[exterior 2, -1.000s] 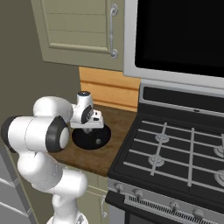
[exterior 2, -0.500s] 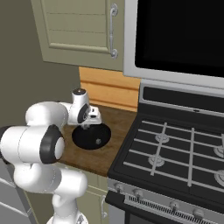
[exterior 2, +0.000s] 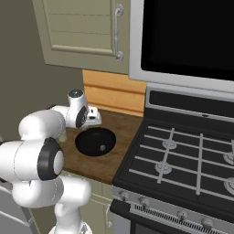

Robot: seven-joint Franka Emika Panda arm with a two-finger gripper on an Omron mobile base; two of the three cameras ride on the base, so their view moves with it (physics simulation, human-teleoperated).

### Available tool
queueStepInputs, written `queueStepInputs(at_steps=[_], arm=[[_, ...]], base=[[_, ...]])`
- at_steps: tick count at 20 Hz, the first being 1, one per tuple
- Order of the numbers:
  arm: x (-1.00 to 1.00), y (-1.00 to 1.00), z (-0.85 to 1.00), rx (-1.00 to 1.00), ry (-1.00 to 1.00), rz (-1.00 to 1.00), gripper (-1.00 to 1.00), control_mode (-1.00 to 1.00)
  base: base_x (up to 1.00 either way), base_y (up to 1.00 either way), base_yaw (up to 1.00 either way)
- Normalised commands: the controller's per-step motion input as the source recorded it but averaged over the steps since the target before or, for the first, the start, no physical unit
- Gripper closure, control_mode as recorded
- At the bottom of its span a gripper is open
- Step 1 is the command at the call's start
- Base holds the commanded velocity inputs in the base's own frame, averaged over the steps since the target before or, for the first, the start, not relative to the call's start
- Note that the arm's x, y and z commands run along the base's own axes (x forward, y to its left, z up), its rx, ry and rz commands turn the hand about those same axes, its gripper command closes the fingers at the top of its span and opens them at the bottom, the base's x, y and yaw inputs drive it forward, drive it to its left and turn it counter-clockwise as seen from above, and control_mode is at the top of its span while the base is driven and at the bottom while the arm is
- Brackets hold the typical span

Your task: Grab a lemon wedge from the fridge and one ice cube from the ice bowl, and put them in the glass of lemonade.

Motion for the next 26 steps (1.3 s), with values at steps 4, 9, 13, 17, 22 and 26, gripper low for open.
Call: queueStepInputs(at_steps=[4, 9, 13, 17, 22, 26], arm=[[-0.08, 0.28, 0.22, 0.0, -0.09, 0.03, 1.0, -1.0], [0.0, 0.27, 0.15, 0.0, -0.01, 0.06, 1.0, -1.0], [0.0, 0.28, 0.06, 0.0, 0.0, 0.1, 1.0, -1.0], [0.0, 0.34, 0.01, 0.0, 0.0, 0.12, 1.0, -1.0], [0.0, 0.34, 0.0, 0.01, 0.0, 0.14, 1.0, -1.0], [0.0, 0.34, 0.0, 0.01, 0.0, 0.14, 1.0, -1.0]], base=[[0.0, 0.0, 0.0], [0.0, 0.0, 0.0], [0.0, 0.0, 0.0], [0.0, 0.0, 0.0], [0.0, 0.0, 0.0], [0.0, 0.0, 0.0]])
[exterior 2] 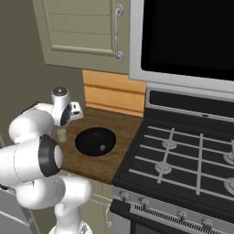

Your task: Grab a lemon wedge from the fridge and one ice cube from the ice bowl, and put them in the glass of lemonade.

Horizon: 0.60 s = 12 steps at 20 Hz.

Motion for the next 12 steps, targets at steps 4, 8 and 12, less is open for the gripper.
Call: queueStepInputs(at_steps=[4, 8, 12], arm=[[0.0, 0.33, 0.0, 0.0, 0.0, 0.14, 1.0, -1.0], [0.0, 0.29, 0.0, 0.0, 0.0, 0.13, 1.0, -1.0], [0.0, 0.18, 0.0, 0.0, 0.0, 0.11, 1.0, -1.0]], base=[[0.0, 0.0, 0.0], [0.0, 0.0, 0.0], [0.0, 0.0, 0.0]])
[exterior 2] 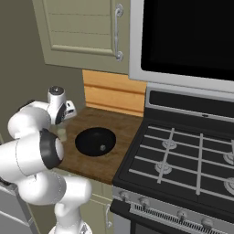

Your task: Grab a lemon wedge from the fridge and one ice cube from the ice bowl, and put them in the glass of lemonade.

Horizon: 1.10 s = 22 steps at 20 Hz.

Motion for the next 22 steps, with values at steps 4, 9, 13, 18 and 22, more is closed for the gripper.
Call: queueStepInputs(at_steps=[4, 9, 13, 18, 22], arm=[[0.0, 0.11, 0.0, 0.0, 0.0, 0.1, 1.0, -1.0], [0.18, 0.1, -0.06, 0.0, 0.0, 0.1, 1.0, -1.0], [0.33, 0.16, -0.14, 0.0, 0.0, 0.09, 1.0, -1.0], [0.3, 0.13, -0.17, 0.0, 0.0, 0.09, 1.0, -1.0], [0.28, 0.1, -0.2, 0.0, 0.0, 0.1, 1.0, -1.0]], base=[[0.0, 0.0, 0.0], [0.0, 0.0, 0.0], [0.0, 0.0, 0.0], [0.0, 0.0, 0.0], [0.0, 0.0, 0.0]])
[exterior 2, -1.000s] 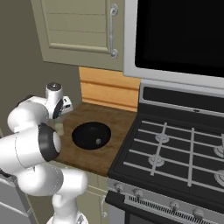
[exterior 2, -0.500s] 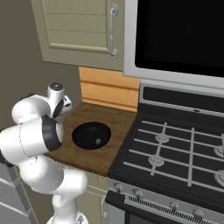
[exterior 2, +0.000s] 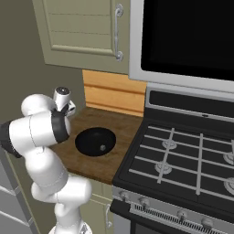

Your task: Grab a lemon wedge from the fridge and one ice cube from the ice bowl, and put them in the glass of lemonade.

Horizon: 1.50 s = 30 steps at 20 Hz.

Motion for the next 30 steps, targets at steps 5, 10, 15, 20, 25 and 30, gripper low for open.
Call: queueStepInputs(at_steps=[5, 10, 15, 20, 25, 30], arm=[[0.31, 0.12, -0.22, 0.0, 0.0, 0.08, 1.0, -1.0], [0.32, 0.08, -0.22, 0.0, 0.0, 0.07, 1.0, -1.0], [0.16, 0.0, -0.16, 0.0, 0.0, 0.04, 1.0, -1.0], [-0.48, 0.0, 0.0, 0.0, 0.0, 0.0, 1.0, -1.0], [-0.52, 0.0, 0.0, 0.0, 0.0, 0.0, 1.0, -1.0], [-0.15, 0.0, 0.02, 0.0, -0.01, 0.0, 1.0, -1.0]], base=[[0.0, 0.0, 0.0], [0.0, 0.0, 0.0], [0.0, 0.0, 0.0], [0.0, 0.0, 0.0], [0.0, 0.0, 0.0], [0.0, 0.0, 0.0]])
